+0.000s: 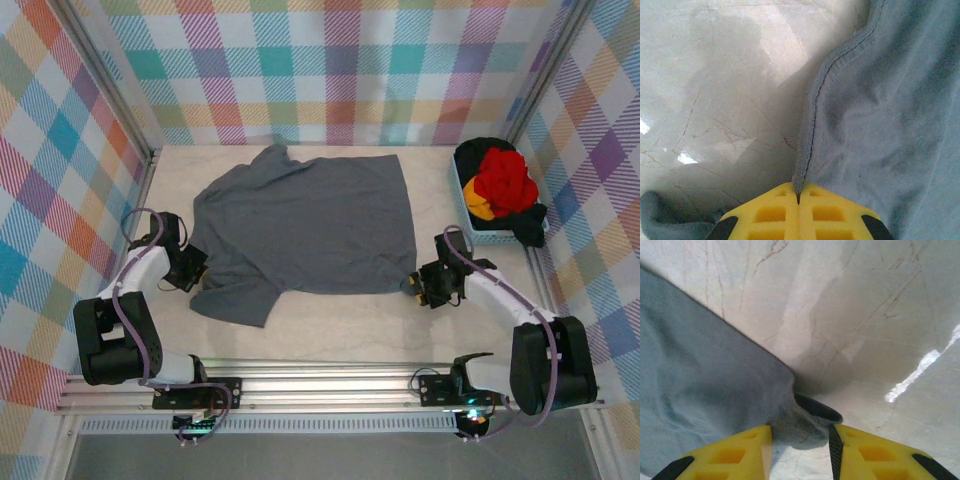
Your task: Fold and stack the t-shirts
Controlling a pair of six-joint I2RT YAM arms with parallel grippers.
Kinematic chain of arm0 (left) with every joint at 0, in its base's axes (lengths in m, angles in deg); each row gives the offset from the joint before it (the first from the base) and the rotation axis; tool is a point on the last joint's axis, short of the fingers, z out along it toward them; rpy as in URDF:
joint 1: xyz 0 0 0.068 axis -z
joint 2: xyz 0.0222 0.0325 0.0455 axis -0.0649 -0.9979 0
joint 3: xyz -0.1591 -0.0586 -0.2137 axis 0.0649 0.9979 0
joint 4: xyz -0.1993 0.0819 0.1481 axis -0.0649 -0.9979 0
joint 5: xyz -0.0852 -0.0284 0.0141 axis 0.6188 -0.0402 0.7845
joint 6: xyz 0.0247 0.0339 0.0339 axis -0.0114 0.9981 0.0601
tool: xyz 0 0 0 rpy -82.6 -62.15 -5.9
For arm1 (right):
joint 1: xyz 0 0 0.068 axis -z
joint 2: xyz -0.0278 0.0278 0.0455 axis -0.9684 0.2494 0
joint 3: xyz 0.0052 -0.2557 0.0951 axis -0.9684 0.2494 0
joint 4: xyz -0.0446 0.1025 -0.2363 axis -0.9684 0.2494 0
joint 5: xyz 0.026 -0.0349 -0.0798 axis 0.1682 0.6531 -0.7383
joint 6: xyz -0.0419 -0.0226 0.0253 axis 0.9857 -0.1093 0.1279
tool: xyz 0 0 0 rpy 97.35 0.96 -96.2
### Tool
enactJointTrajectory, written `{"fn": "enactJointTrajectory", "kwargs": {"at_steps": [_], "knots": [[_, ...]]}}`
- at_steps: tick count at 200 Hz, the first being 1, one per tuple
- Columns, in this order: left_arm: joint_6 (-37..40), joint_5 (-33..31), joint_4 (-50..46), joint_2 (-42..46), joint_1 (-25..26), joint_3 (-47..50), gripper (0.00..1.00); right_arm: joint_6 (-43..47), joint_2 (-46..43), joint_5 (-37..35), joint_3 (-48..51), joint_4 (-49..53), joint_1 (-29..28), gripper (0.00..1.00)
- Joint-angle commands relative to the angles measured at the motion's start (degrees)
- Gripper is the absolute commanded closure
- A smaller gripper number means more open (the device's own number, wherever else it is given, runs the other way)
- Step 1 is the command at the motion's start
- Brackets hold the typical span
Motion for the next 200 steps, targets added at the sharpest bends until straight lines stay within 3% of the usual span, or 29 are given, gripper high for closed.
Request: {"fn": "enactJointTrajectory", "kwargs": {"at_steps": [1, 45, 64, 82, 139, 200], "knots": [[-0.33, 0.30, -1.84, 0.61, 0.44, -0.95, 1.00, -2.31, 2.18, 1.09, -0.35, -2.01, -0.04, 0.64], [-0.36, 0.56, -2.74, 1.93, 0.40, -1.87, 1.00, -3.53, 5.99, 2.05, 0.84, -5.79, -0.05, 0.66], [-0.51, 0.69, -2.71, 2.73, 0.40, -1.87, 1.00, -2.77, 6.75, 1.10, 0.26, -5.61, 0.04, 0.88], [-0.46, 1.48, -2.58, 3.08, 0.40, -2.17, 1.00, -0.49, 5.97, -1.07, -1.13, -3.21, 0.04, 1.00], [-0.49, 10.67, -0.87, 4.78, 0.40, -5.27, 1.00, 10.50, -0.69, -9.03, -7.66, 4.03, 0.13, 1.00], [-1.78, 15.83, -2.53, 9.89, 0.23, -14.11, 1.00, 20.86, -5.26, -9.40, -20.91, 7.00, 0.13, 1.00]]}}
